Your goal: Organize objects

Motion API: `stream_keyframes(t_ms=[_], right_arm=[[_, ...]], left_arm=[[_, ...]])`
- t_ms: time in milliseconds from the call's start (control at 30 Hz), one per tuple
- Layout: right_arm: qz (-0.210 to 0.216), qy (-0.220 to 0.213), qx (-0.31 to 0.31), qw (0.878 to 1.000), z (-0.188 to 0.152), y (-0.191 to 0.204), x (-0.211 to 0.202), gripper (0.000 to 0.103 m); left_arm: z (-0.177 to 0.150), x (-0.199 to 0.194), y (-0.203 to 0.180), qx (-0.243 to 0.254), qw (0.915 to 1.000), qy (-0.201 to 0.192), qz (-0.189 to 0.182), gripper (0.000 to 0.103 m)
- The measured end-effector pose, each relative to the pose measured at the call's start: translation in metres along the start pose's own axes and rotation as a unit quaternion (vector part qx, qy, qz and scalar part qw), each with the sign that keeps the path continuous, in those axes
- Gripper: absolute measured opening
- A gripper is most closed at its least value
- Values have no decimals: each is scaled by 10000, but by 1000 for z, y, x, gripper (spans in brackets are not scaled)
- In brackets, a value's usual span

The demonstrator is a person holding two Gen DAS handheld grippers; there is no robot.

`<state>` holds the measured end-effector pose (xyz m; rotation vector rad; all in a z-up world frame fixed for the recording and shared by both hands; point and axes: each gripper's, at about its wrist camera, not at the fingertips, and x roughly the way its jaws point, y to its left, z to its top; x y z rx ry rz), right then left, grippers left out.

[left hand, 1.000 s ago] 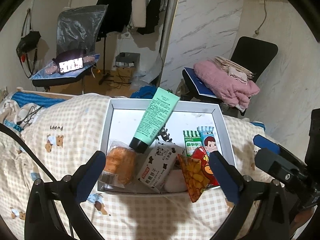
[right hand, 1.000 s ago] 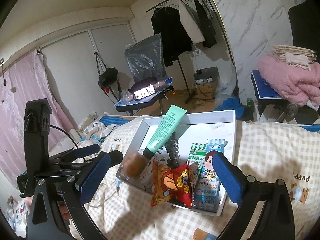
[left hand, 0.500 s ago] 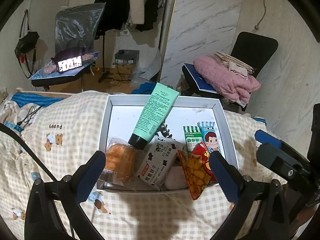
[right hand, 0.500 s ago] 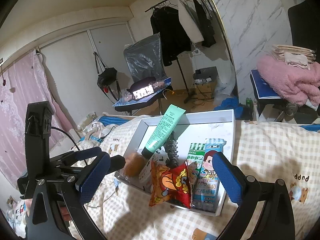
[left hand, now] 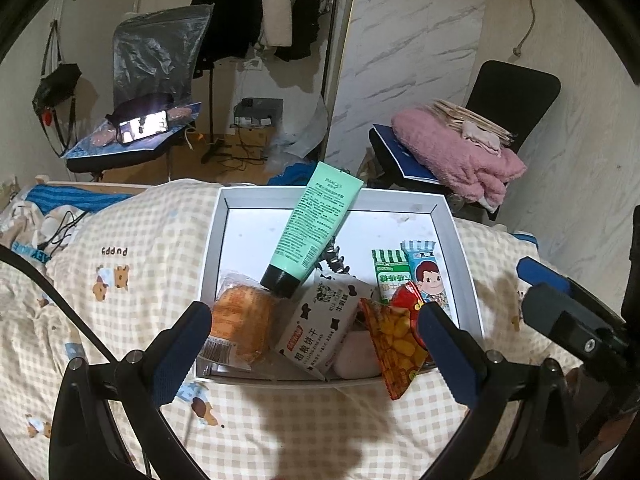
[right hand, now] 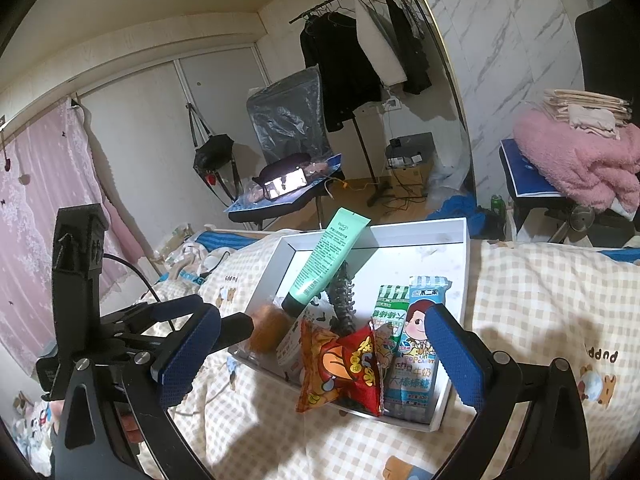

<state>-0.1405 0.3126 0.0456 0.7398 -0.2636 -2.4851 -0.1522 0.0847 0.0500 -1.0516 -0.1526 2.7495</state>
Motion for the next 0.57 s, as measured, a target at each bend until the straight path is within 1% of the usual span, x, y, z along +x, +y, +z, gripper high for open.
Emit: stream_keyframes(t_ms=[467,567], right_arm=[[-22,12,8,10000,-2,-2,1,102],[-22,13,9,10000,-3,-3,0,102]], left_arm=[[-2,3,-1,-28,10000,46,-55,103],[-2,2,-1,-19,9999,31,-151,103]])
